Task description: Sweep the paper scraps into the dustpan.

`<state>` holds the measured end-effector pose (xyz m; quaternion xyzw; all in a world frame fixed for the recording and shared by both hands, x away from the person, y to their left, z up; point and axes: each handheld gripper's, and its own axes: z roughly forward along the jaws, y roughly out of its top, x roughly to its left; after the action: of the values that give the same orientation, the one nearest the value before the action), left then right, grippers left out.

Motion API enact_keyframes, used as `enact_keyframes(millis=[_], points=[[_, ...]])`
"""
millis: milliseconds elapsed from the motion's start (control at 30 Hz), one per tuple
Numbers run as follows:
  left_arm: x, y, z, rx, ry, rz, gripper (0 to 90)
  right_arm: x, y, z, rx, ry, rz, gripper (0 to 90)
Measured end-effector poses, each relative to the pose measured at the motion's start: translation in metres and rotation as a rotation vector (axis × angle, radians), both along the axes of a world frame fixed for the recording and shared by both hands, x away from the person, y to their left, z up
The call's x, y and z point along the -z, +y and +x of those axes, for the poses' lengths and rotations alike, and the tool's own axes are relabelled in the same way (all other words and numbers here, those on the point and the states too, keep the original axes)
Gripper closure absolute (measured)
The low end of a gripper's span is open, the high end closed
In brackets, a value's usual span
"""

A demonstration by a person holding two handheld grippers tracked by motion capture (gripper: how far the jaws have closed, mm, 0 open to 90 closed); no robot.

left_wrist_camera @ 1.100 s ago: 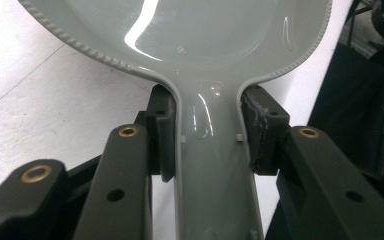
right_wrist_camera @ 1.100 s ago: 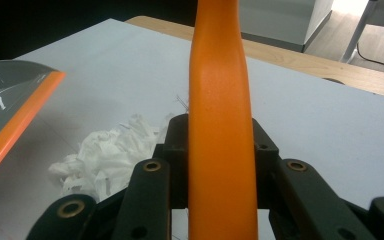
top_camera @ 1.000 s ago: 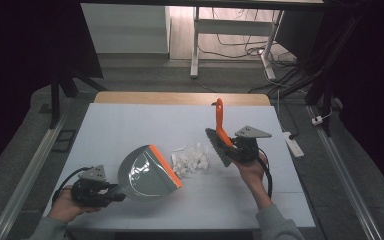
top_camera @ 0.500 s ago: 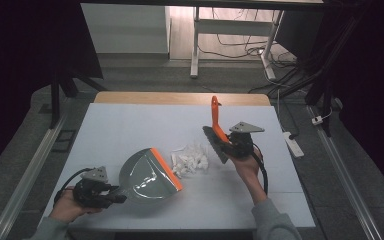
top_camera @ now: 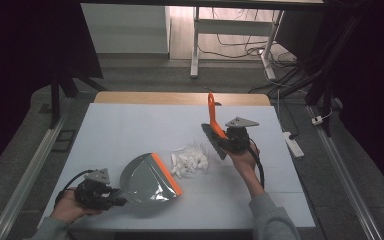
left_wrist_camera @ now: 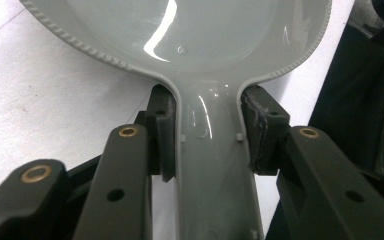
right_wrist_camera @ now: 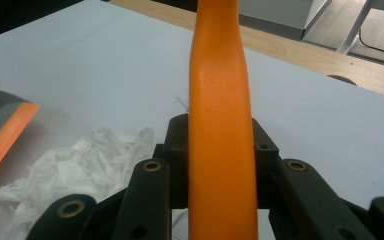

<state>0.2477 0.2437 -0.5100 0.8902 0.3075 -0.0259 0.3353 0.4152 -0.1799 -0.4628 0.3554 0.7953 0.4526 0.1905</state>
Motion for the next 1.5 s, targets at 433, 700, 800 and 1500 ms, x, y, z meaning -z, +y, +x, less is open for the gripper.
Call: enact_keyframes(millis=[433,700,800,1500], points=[[0.004,-0.008,0.004,0.017,0.018,0.006,61.2,0.002,0.019,0.016,-0.002,0.034,-0.069,70.3],[0.007,-0.01,0.008,0.024,0.031,0.001,61.1,0.006,0.035,0.034,0.014,0.085,-0.156,70.3],[0.008,-0.011,0.009,0.028,0.038,0.003,61.2,0.008,0.038,0.041,0.025,0.107,-0.178,70.3],[0.014,-0.015,0.015,0.003,0.062,-0.016,61.2,0.027,0.068,0.046,-0.031,0.166,-0.236,70.6]])
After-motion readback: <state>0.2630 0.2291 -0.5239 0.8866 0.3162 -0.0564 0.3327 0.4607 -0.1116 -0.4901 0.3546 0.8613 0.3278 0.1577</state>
